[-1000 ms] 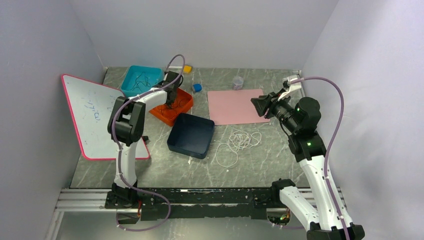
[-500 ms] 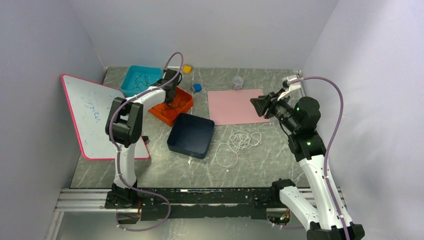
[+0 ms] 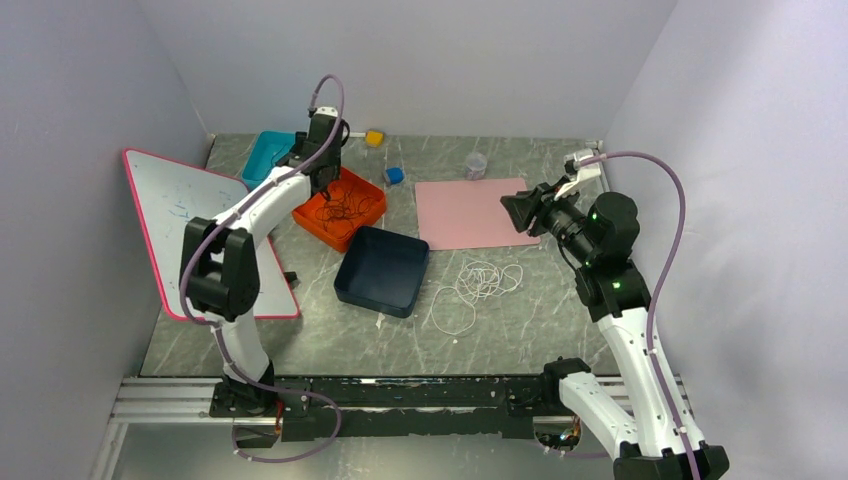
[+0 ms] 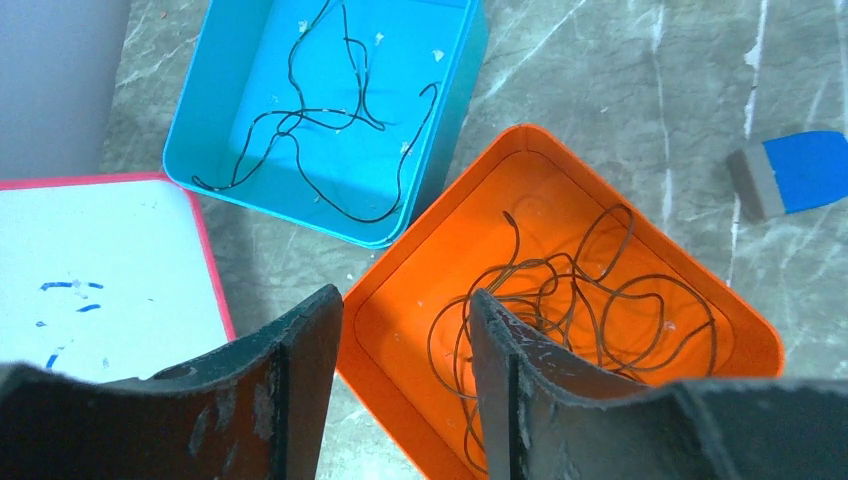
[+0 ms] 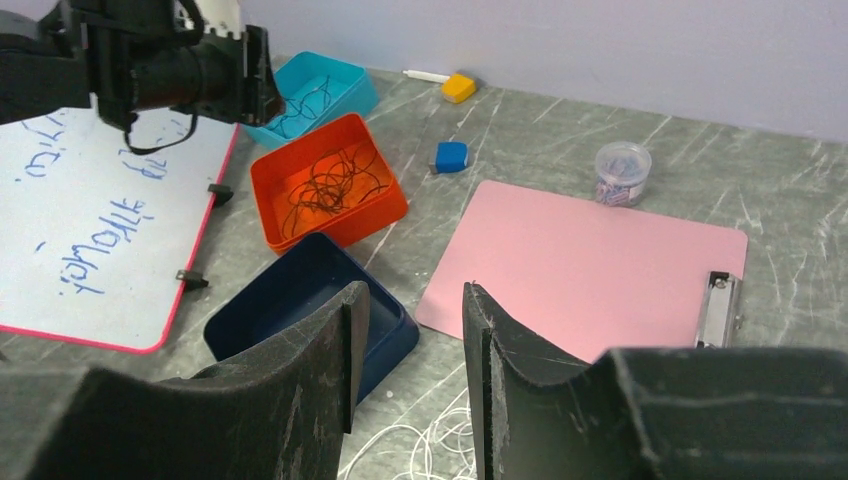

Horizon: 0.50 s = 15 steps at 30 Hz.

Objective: Untangle the cables

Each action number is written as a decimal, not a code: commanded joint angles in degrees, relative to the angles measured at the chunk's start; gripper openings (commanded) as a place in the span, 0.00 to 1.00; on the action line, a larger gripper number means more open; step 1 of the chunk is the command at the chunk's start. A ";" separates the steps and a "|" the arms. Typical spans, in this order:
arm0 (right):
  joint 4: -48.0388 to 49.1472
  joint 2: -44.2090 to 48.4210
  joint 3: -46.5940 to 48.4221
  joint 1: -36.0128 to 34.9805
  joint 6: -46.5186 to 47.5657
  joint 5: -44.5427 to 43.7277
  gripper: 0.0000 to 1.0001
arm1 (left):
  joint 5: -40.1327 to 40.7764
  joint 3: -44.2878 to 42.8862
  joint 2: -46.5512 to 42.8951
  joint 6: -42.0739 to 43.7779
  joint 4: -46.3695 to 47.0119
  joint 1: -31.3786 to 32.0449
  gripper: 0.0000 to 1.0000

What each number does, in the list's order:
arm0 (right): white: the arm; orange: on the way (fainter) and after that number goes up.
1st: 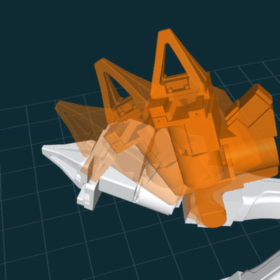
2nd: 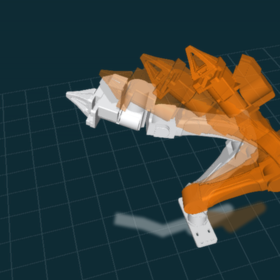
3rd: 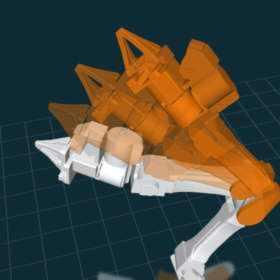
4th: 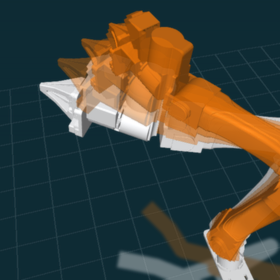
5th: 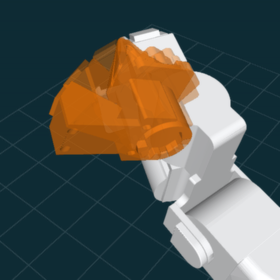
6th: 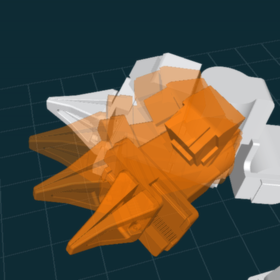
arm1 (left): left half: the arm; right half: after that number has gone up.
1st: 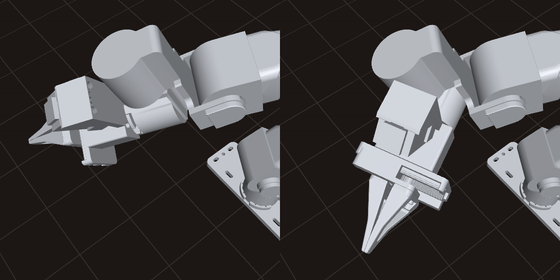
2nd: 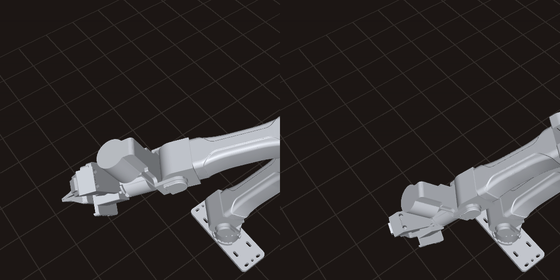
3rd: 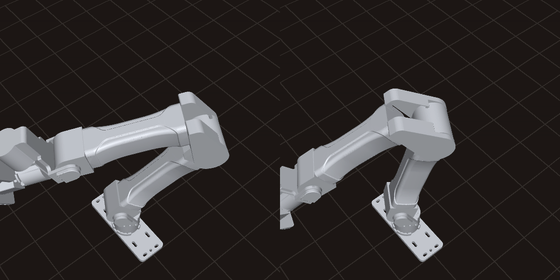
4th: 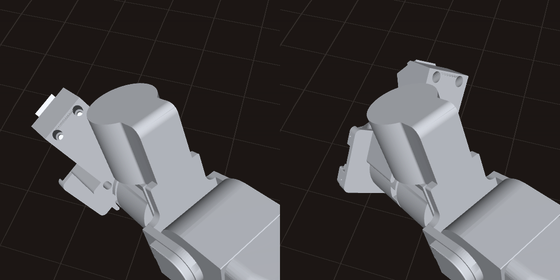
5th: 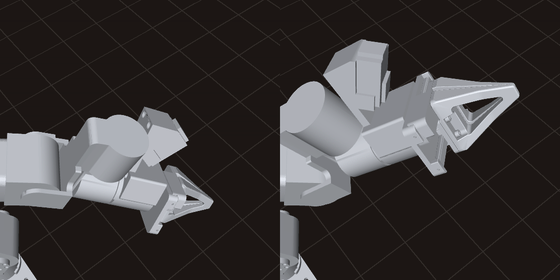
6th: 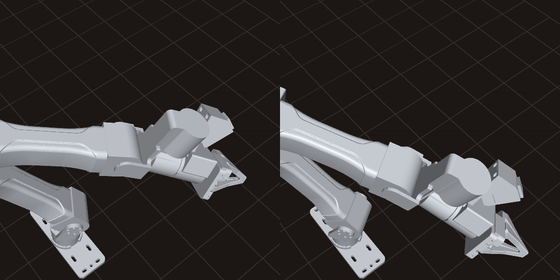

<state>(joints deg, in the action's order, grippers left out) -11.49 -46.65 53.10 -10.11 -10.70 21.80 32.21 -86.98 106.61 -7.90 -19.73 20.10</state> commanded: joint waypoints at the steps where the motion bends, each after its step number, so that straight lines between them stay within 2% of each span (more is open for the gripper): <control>1: -0.08 0.07 -0.37 -0.19 -1.04 -2.45 0.43 | -4.18 2.51 -4.89 0.60 -0.36 -0.50 0.55; 11: -9.54 -3.03 -0.08 -0.14 -8.26 -13.52 0.43 | -33.37 12.33 -23.35 -0.24 6.61 -0.22 0.51; 15: -15.49 -6.02 -0.10 -0.13 -10.80 -15.93 0.43 | -36.82 16.66 -28.53 -2.65 8.24 1.75 0.51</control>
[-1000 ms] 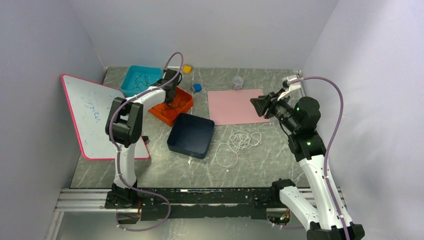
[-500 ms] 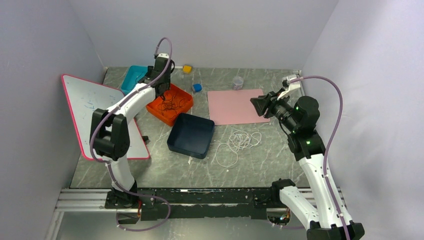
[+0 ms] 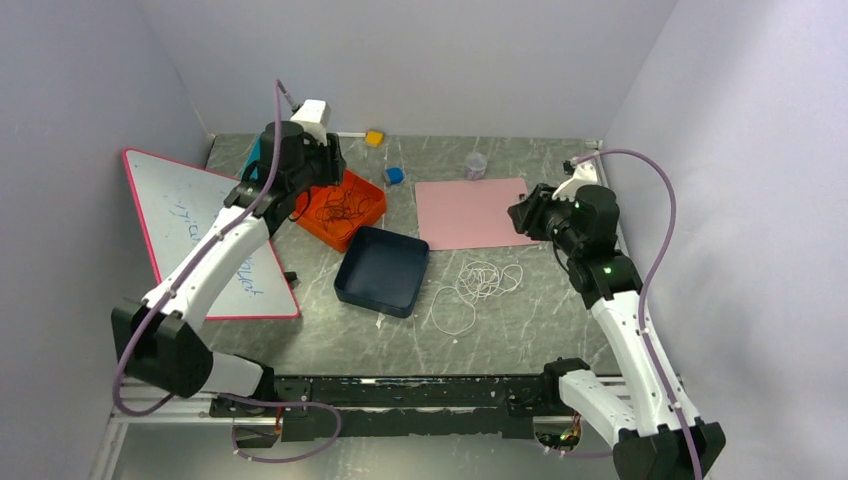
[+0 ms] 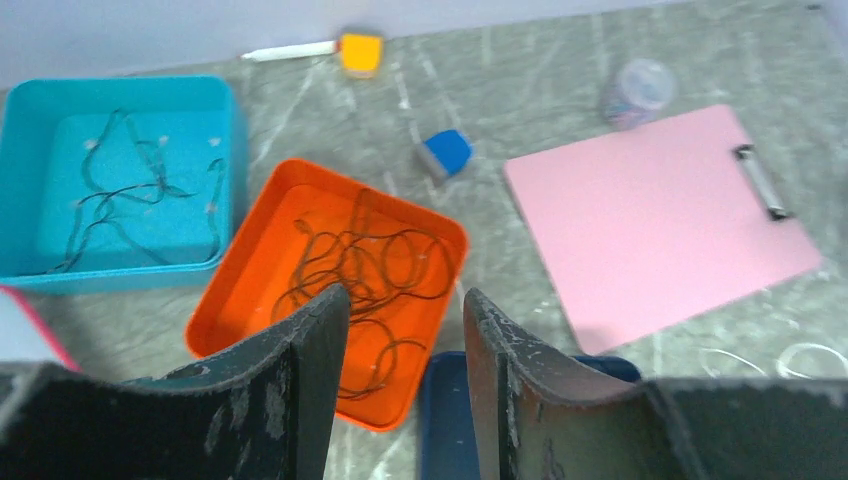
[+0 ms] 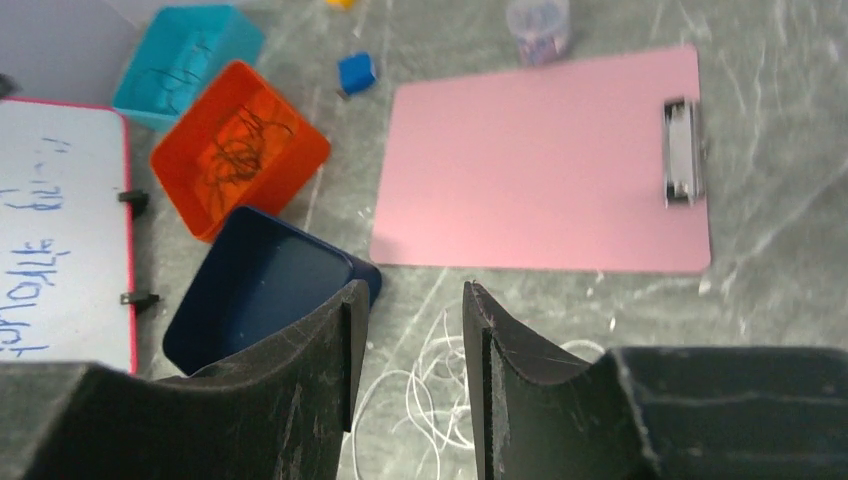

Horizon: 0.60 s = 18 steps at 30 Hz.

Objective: Untangle the cables

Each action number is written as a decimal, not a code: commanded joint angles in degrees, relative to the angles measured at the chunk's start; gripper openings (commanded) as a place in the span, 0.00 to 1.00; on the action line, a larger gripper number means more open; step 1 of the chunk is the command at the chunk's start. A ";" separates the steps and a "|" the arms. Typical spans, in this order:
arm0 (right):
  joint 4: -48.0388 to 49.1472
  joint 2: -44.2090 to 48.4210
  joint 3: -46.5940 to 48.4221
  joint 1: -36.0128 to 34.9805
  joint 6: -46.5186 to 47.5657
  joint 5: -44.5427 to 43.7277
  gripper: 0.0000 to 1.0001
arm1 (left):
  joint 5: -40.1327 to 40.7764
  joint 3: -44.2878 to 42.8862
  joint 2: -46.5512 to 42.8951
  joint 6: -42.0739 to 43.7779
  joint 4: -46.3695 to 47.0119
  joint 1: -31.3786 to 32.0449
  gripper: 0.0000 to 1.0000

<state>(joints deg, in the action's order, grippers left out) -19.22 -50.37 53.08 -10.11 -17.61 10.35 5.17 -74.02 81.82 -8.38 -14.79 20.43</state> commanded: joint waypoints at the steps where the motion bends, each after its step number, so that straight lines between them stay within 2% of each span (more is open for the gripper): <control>1: -8.93 -3.07 -0.32 -0.12 -4.31 -4.64 0.43 | -9.92 4.85 -4.68 -2.79 3.69 2.25 0.51; 4: -10.99 -6.45 -1.55 -0.14 -4.00 -2.48 0.43 | -9.05 7.84 -6.49 -4.42 4.17 5.18 0.50; 11: -13.42 -18.51 -0.78 -0.24 1.54 7.92 0.43 | -10.61 11.65 -6.83 -8.32 6.52 7.04 0.48; 18: -11.88 -26.78 -0.87 -2.81 3.76 6.01 0.44 | -9.22 11.85 -7.08 -8.71 6.60 7.44 0.47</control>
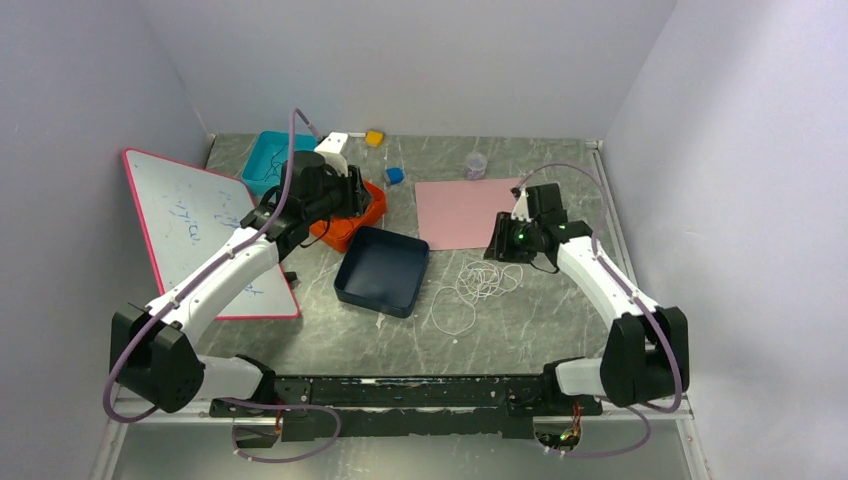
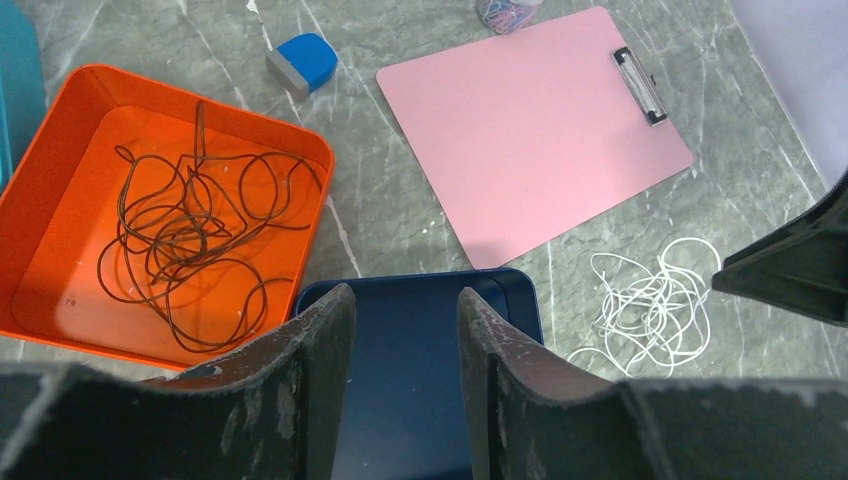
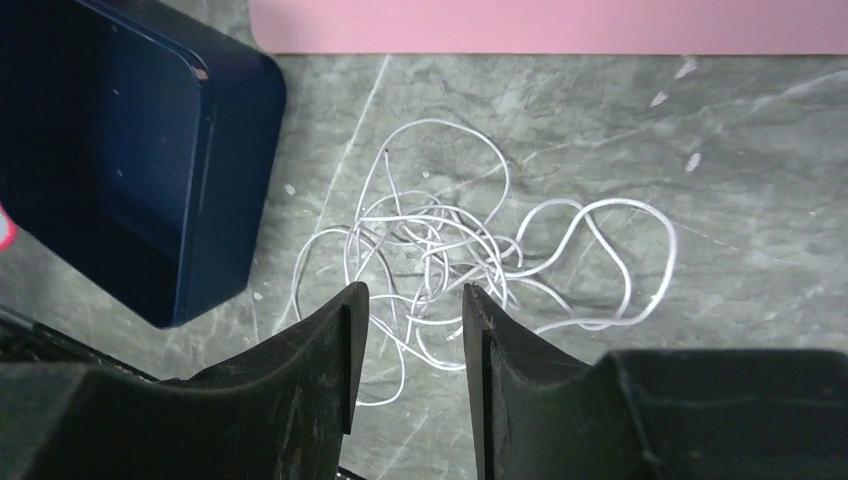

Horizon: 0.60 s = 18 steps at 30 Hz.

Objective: Untangle the cables

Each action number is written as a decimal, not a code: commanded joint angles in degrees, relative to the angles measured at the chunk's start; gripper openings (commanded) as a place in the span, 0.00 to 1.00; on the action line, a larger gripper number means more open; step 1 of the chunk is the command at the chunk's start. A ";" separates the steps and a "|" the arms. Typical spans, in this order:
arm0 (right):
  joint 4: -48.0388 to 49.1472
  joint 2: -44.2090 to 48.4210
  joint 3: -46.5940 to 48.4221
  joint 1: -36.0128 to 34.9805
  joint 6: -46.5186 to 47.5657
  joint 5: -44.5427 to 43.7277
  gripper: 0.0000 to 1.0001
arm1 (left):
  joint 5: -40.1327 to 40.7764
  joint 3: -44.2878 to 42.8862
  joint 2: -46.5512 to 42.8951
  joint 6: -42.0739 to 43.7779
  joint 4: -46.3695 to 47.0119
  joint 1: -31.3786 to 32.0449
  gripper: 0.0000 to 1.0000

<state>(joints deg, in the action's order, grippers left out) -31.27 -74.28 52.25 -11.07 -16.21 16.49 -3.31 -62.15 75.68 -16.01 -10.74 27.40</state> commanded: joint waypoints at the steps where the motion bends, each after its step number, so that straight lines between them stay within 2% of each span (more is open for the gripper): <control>1: 0.29 -3.85 -0.15 -2.33 2.52 -1.08 0.44 | -0.62 0.07 -1.08 -1.05 2.45 0.46 0.47; 10: 4.69 -9.31 -1.41 -7.89 1.60 -13.36 0.49 | 0.24 1.10 -1.77 -1.89 1.99 0.46 0.46; 18: 8.84 -7.08 -1.20 -9.14 0.91 -14.56 0.49 | 0.78 -0.03 -1.56 -1.80 1.30 0.46 0.46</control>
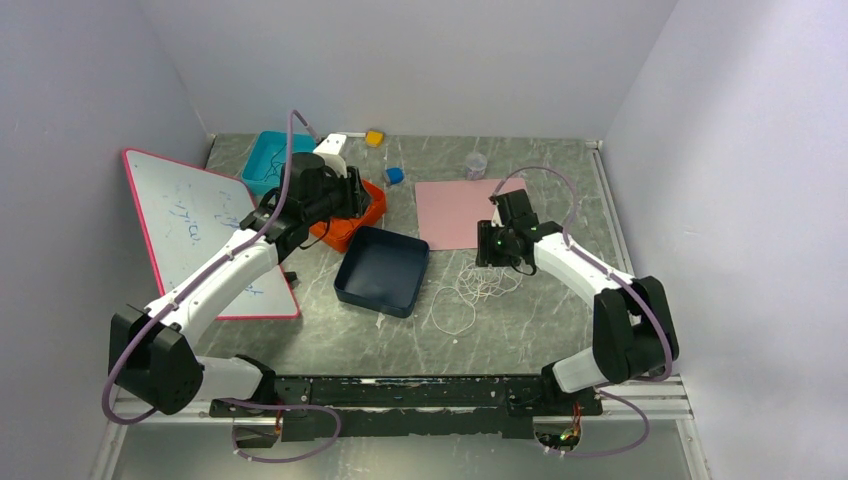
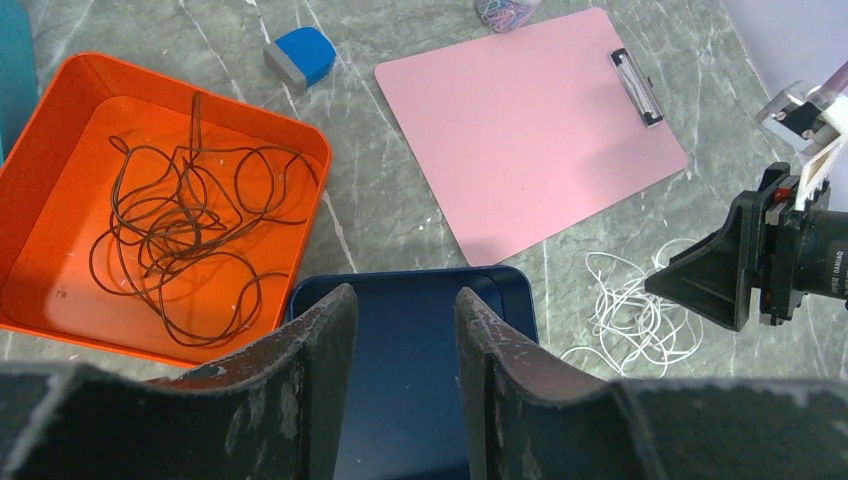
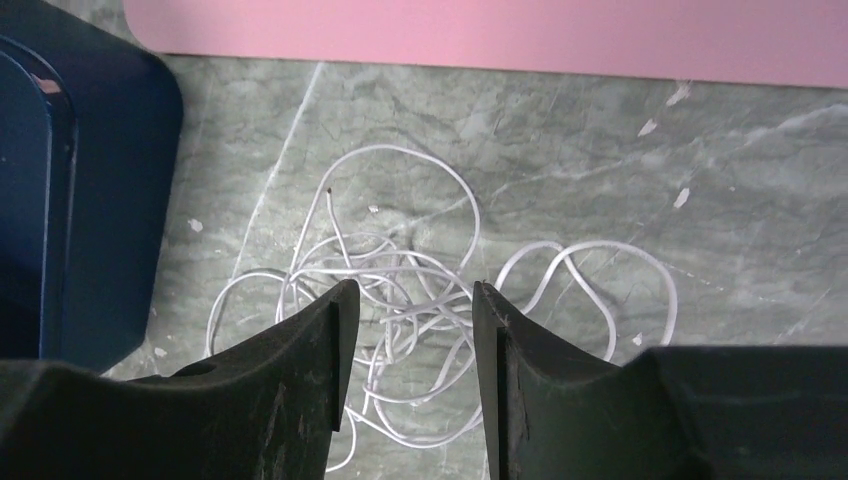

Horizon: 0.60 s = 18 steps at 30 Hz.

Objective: Untangle the cables

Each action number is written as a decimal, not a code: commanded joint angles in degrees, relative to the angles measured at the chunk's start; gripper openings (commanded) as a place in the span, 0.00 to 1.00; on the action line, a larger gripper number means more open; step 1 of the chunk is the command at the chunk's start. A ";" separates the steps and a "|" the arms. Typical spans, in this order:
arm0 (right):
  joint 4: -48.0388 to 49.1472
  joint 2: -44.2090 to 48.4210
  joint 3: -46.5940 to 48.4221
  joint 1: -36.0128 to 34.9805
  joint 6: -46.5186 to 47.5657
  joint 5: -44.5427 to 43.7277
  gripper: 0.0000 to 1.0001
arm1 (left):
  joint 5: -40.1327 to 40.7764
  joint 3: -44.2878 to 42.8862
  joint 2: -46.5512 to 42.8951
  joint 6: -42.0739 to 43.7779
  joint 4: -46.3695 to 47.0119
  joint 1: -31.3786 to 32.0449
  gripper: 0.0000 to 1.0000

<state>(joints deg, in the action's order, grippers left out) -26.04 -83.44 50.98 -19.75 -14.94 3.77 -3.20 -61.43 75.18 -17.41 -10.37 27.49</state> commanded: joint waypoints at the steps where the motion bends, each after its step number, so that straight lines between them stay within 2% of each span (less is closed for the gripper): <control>1: 3.96 2.74 0.15 -0.53 -0.29 -1.99 0.49 | 0.69 -0.79 -1.00 -0.35 0.92 0.38 0.46; 7: 0.32 1.15 2.11 -0.47 0.79 -6.64 0.49 | 0.23 -0.63 -0.48 -0.70 1.14 0.38 0.45; 18: 2.37 -6.79 1.40 -0.53 2.30 -4.59 0.50 | 1.29 0.36 -1.18 -0.78 0.48 0.38 0.44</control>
<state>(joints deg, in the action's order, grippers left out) -25.12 -88.84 52.36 -19.90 -13.61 -0.60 -3.01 -61.43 75.18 -17.82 -10.41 27.49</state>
